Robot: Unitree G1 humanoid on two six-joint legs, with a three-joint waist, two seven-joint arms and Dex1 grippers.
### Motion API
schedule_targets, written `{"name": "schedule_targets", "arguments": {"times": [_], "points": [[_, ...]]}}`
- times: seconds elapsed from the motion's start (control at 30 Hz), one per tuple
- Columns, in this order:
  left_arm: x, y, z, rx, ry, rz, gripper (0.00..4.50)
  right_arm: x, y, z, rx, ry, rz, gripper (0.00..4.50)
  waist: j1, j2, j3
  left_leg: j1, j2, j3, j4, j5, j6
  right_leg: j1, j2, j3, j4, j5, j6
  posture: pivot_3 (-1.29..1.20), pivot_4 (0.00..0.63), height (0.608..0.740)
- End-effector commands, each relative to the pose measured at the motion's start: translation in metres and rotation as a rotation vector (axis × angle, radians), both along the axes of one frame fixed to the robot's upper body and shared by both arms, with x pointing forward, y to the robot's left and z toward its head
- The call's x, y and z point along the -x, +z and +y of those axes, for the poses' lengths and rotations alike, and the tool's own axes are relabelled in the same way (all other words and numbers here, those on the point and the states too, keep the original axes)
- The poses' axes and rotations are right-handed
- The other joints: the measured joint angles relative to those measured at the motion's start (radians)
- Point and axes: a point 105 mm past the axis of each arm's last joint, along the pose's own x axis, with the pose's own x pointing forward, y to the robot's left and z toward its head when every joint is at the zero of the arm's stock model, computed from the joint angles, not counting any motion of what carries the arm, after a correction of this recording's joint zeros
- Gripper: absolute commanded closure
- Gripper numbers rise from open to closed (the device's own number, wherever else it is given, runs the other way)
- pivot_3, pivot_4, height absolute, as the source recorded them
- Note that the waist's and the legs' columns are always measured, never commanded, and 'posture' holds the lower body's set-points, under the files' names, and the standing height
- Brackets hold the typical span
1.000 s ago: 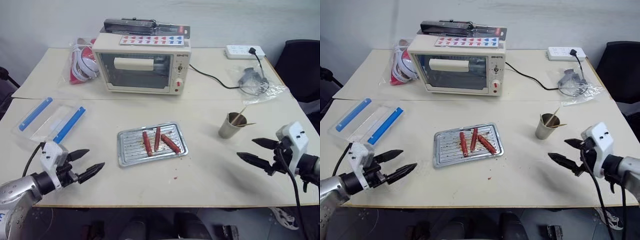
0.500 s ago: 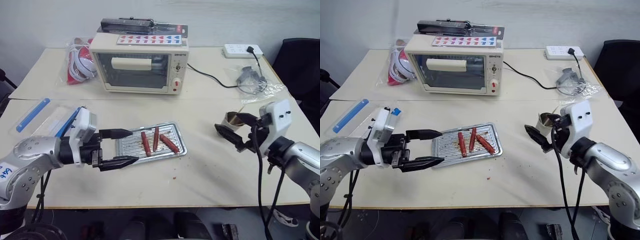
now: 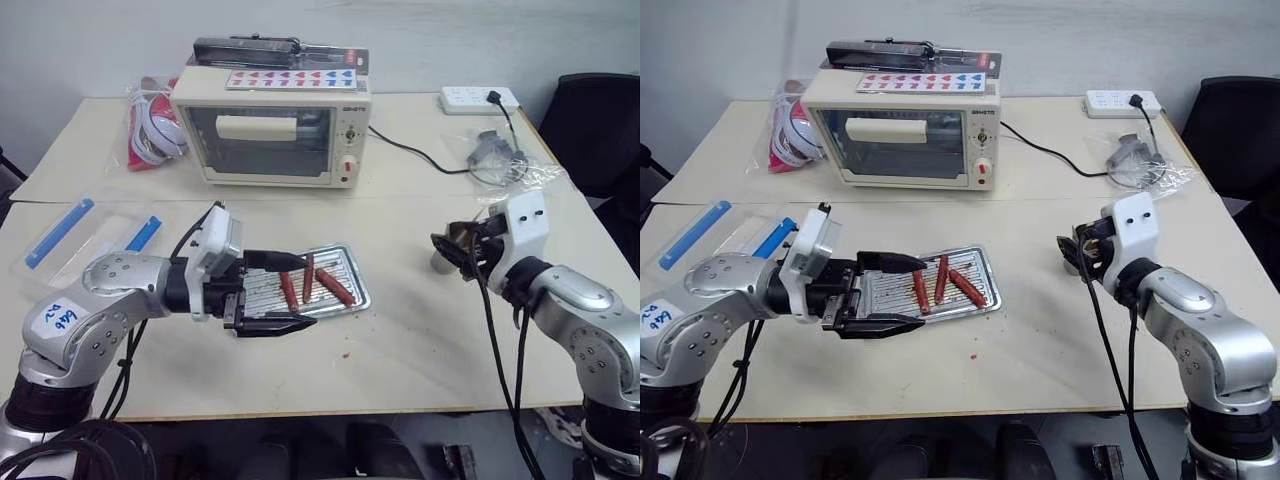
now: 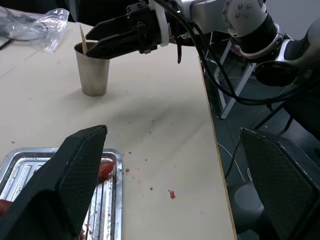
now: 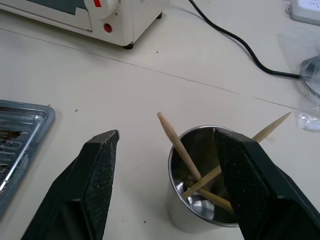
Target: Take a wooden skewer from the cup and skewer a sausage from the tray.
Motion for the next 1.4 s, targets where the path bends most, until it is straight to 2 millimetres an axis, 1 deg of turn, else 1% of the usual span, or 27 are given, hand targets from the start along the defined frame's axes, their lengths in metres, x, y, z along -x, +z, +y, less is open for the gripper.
{"name": "schedule_targets", "arguments": {"times": [0.03,0.07,0.17,0.3,0.33,0.5,0.6,0.67,0.7,0.9,1.13,1.17,1.2,1.23,1.27,1.33,1.37,1.4], "points": [[0.000,0.006,-0.002,0.016,0.001,-0.028,0.00,-0.003,0.010,0.003,-0.001,-0.001,-0.061,1.41,0.000,0.000,0.000,0.000,0.000,0.000,0.000,0.000,0.000,0.000,0.000,0.000,0.000,0.000,0.000,0.00,0.150,0.740],[-0.001,0.006,-0.003,0.018,0.001,-0.028,0.00,-0.005,0.010,0.004,-0.007,-0.003,-0.064,1.41,0.000,0.000,0.000,0.000,0.000,0.000,0.000,0.000,0.000,0.000,0.000,0.000,0.000,0.000,0.000,0.00,0.150,0.740],[-0.001,0.006,-0.004,0.019,0.002,-0.029,0.00,-0.010,0.010,0.005,-0.018,-0.013,-0.072,1.90,0.000,0.000,0.000,0.000,0.000,0.000,0.000,0.000,0.000,0.000,0.000,0.000,0.001,0.000,0.000,0.00,0.150,0.740],[-0.003,0.008,-0.004,0.020,0.000,-0.035,0.00,-0.015,0.010,0.005,-0.017,-0.022,-0.075,3.07,-0.001,0.000,0.000,0.000,0.000,0.000,0.000,0.000,0.000,0.000,0.000,0.000,0.001,0.000,0.000,0.00,0.150,0.740],[-0.003,0.008,-0.004,0.021,0.000,-0.036,0.00,-0.016,0.011,0.004,-0.016,-0.026,-0.076,3.19,0.000,0.000,0.000,0.000,0.000,0.000,0.000,0.000,0.000,0.000,0.000,0.000,0.001,0.000,0.000,0.00,0.150,0.740],[-0.004,0.010,-0.005,0.024,-0.002,-0.042,0.00,-0.017,0.012,0.003,-0.017,-0.034,-0.081,3.19,-0.001,0.000,0.000,0.000,0.000,0.000,0.000,0.000,0.000,0.000,0.000,0.000,0.001,0.000,0.000,0.00,0.150,0.740],[-0.005,0.011,-0.006,0.028,-0.004,-0.046,0.00,-0.016,0.014,0.002,-0.026,-0.040,-0.090,3.70,-0.001,0.000,0.000,0.000,0.000,0.000,0.000,0.000,0.000,0.000,0.000,0.000,0.001,0.000,0.000,0.00,0.150,0.740],[-0.005,0.011,-0.007,0.030,-0.005,-0.047,0.00,-0.016,0.016,0.001,-0.026,-0.044,-0.095,4.30,-0.001,0.000,0.000,0.000,0.000,0.000,0.000,0.000,0.000,0.000,0.000,0.000,0.001,0.000,0.000,0.00,0.150,0.740],[-0.006,0.011,-0.007,0.031,-0.005,-0.048,0.00,-0.016,0.017,0.001,-0.023,-0.046,-0.098,4.45,-0.001,0.000,0.000,0.000,0.000,0.000,0.000,0.000,0.000,0.000,0.000,0.000,0.001,0.000,0.000,0.00,0.150,0.740],[-0.007,0.011,-0.010,0.039,-0.013,-0.052,0.00,-0.014,0.028,-0.006,0.002,-0.069,-0.131,4.45,-0.001,0.000,0.000,0.000,0.000,0.000,0.000,0.000,0.000,0.000,0.000,0.000,0.001,0.000,0.000,0.00,0.150,0.740],[-0.010,0.008,-0.012,0.046,-0.013,-0.052,0.00,-0.005,0.054,-0.013,0.041,-0.061,-0.177,4.45,-0.001,0.000,0.000,0.000,0.000,0.000,0.000,0.000,0.000,0.000,0.000,0.000,0.001,0.000,0.000,0.00,0.150,0.740],[-0.011,0.008,-0.012,0.049,-0.009,-0.054,0.00,-0.004,0.060,-0.014,0.051,-0.062,-0.185,4.45,-0.001,0.000,0.000,0.000,0.000,0.000,0.000,0.000,0.000,0.000,0.000,0.000,0.001,0.000,0.000,0.00,0.150,0.740],[-0.013,0.008,-0.013,0.053,0.004,-0.060,0.00,-0.002,0.069,-0.016,0.071,-0.063,-0.204,4.45,-0.001,0.000,0.000,0.000,0.000,0.000,0.000,0.000,0.000,0.000,0.000,0.000,0.001,0.000,0.000,0.00,0.150,0.740],[-0.017,0.007,-0.013,0.059,0.025,-0.069,0.00,0.000,0.084,-0.020,0.079,-0.063,-0.223,4.45,-0.001,0.001,0.000,0.000,0.000,0.000,0.000,0.000,0.000,0.000,0.000,0.000,0.001,0.000,0.000,0.00,0.150,0.740],[-0.020,0.007,-0.013,0.062,0.039,-0.076,0.00,0.002,0.095,-0.022,0.083,-0.062,-0.235,4.45,-0.001,0.003,0.002,-0.001,0.000,0.000,0.000,0.000,0.000,0.000,0.000,0.000,0.001,0.000,0.000,0.00,0.150,0.740],[-0.024,0.007,-0.013,0.082,0.070,-0.087,0.00,0.004,0.112,-0.026,0.018,-0.062,-0.229,4.45,0.000,0.004,0.002,-0.001,-0.001,0.000,0.001,0.000,0.000,-0.001,0.000,0.001,0.001,0.000,0.000,0.00,0.150,0.740],[-0.025,0.006,-0.014,0.087,0.079,-0.091,0.00,0.004,0.116,-0.026,-0.025,-0.056,-0.213,4.45,-0.001,0.004,0.002,-0.001,0.000,0.000,0.001,0.000,0.000,-0.001,0.000,0.000,0.001,0.000,0.000,0.00,0.150,0.740],[-0.027,0.004,-0.014,0.081,0.093,-0.104,0.00,0.004,0.120,-0.025,-0.107,-0.042,-0.179,4.45,-0.002,0.004,0.002,-0.001,0.000,0.000,0.000,0.000,0.000,-0.001,0.000,0.000,0.001,0.000,0.000,0.00,0.150,0.740]]}}
